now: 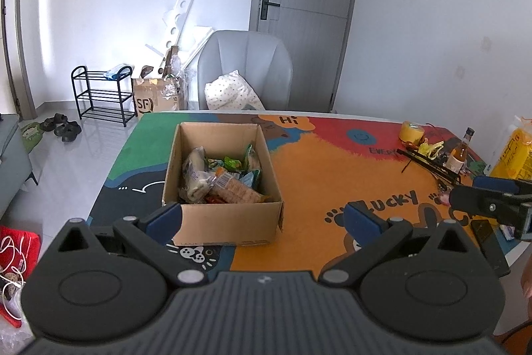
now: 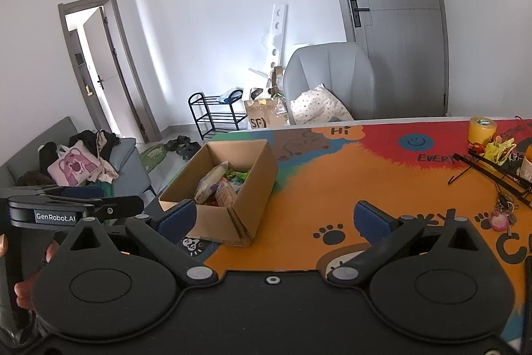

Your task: Organize snacks

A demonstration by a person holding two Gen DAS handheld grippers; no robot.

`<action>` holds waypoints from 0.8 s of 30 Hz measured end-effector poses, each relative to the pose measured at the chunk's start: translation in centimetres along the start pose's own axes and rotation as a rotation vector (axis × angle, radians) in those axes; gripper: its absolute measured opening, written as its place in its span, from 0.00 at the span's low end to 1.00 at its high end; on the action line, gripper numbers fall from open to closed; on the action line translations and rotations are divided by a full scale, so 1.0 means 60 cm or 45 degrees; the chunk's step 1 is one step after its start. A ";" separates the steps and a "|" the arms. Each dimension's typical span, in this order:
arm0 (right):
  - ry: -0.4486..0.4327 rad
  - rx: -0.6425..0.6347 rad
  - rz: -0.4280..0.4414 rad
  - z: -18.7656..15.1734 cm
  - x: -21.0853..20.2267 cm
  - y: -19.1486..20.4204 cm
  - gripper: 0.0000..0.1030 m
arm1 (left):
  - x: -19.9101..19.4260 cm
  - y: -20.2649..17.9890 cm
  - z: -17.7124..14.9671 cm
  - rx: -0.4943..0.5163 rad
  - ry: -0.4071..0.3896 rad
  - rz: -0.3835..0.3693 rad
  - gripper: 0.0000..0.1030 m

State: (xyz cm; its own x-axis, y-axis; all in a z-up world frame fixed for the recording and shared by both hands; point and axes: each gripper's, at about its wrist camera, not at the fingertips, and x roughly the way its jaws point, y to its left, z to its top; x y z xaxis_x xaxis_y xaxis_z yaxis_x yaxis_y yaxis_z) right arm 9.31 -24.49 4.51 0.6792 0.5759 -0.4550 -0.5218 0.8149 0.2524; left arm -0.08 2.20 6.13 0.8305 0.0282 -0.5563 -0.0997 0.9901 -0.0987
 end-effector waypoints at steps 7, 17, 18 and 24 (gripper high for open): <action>0.001 -0.011 0.004 0.002 0.000 0.001 1.00 | 0.002 0.000 -0.003 -0.011 -0.003 -0.006 1.00; 0.017 -0.023 0.003 0.003 0.004 0.001 1.00 | 0.010 -0.004 -0.007 0.008 0.013 -0.012 1.00; 0.014 -0.026 0.002 0.002 0.004 0.001 1.00 | 0.010 -0.004 -0.007 0.008 0.014 -0.012 1.00; 0.019 -0.016 -0.004 -0.001 0.003 -0.002 1.00 | 0.012 -0.005 -0.008 0.009 0.021 -0.012 1.00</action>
State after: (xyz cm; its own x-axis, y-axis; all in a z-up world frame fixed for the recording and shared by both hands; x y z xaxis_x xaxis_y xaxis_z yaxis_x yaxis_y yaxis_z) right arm 9.47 -24.46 4.34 0.6732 0.5722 -0.4684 -0.5264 0.8157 0.2400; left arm 0.27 1.88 5.34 0.8220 0.0169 -0.5692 -0.0884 0.9912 -0.0983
